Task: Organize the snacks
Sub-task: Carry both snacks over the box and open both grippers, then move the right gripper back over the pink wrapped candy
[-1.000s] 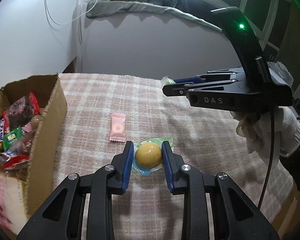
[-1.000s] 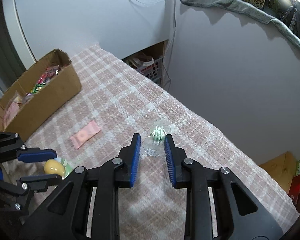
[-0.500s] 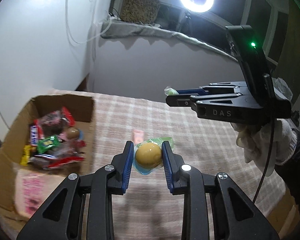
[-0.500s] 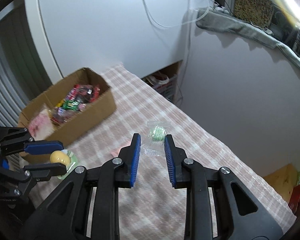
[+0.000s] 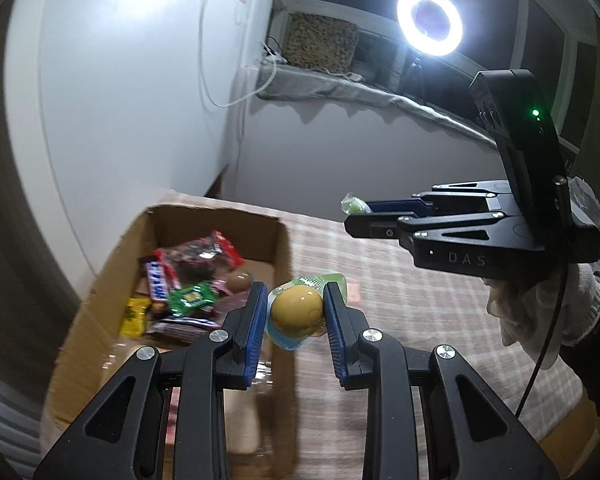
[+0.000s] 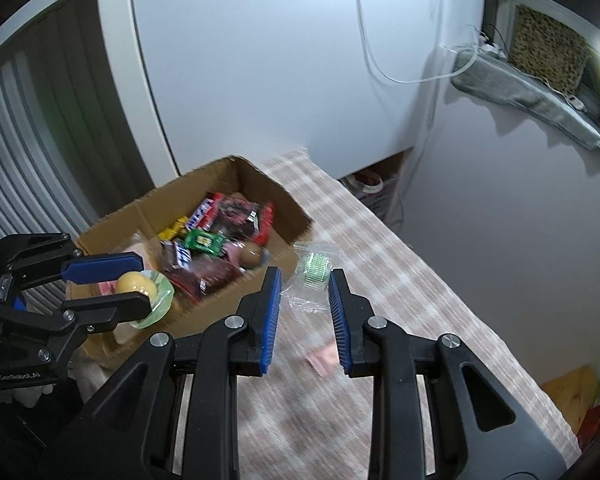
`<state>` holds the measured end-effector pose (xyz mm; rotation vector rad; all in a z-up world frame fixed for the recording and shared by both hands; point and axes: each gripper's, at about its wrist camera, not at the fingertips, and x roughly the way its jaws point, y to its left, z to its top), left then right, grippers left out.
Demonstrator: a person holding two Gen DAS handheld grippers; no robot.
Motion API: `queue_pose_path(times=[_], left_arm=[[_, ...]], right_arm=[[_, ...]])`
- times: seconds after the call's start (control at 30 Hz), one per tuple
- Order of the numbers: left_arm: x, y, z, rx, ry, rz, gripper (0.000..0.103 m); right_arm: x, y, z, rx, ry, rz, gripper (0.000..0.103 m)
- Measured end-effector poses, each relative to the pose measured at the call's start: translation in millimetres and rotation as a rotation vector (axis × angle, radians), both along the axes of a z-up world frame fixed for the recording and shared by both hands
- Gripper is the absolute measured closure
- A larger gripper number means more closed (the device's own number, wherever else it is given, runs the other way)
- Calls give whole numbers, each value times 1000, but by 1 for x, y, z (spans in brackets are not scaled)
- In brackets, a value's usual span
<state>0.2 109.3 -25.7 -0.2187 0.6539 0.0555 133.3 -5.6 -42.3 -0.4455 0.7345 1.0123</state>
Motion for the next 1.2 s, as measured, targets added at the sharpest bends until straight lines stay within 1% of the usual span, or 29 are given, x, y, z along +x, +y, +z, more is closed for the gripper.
queue_pose_path(times=[0.27,0.5,0.67,0.8,0.83,0.87,0.9,0.93,0.97,1.07,1.2], left_arm=[[-12,35,-6,5,-1,69,76],[-12,59,-17,1,22,122,76],[-13,67,-24,-7,37,143,76],[-12,70,-25,-13,46,150,71],[-11,72,-26,-15,52,160,69],[-11,73,-26,-20,55,163,63],[-10,74,-26,-24,55,165,58],[-10,75,-27,-26,57,167,57],[-10,75,-28,-25,59,170,56],[-11,78,-29,-36,61,184,55],[-15,77,-28,-48,49,177,55]], right_arm=[[-14,41,-1,-15,-1,46,78],[-15,68,-11,-29,35,63,78],[-15,83,-19,-43,64,79,77],[-17,92,-26,-54,82,86,77],[-17,93,-26,-55,82,83,73],[-17,94,-27,-59,85,80,66],[-16,94,-27,-57,84,76,61],[-16,94,-27,-51,82,67,50],[-15,92,-26,-42,82,60,43],[-13,88,-23,-28,84,41,37],[-10,80,-20,-22,100,21,37]])
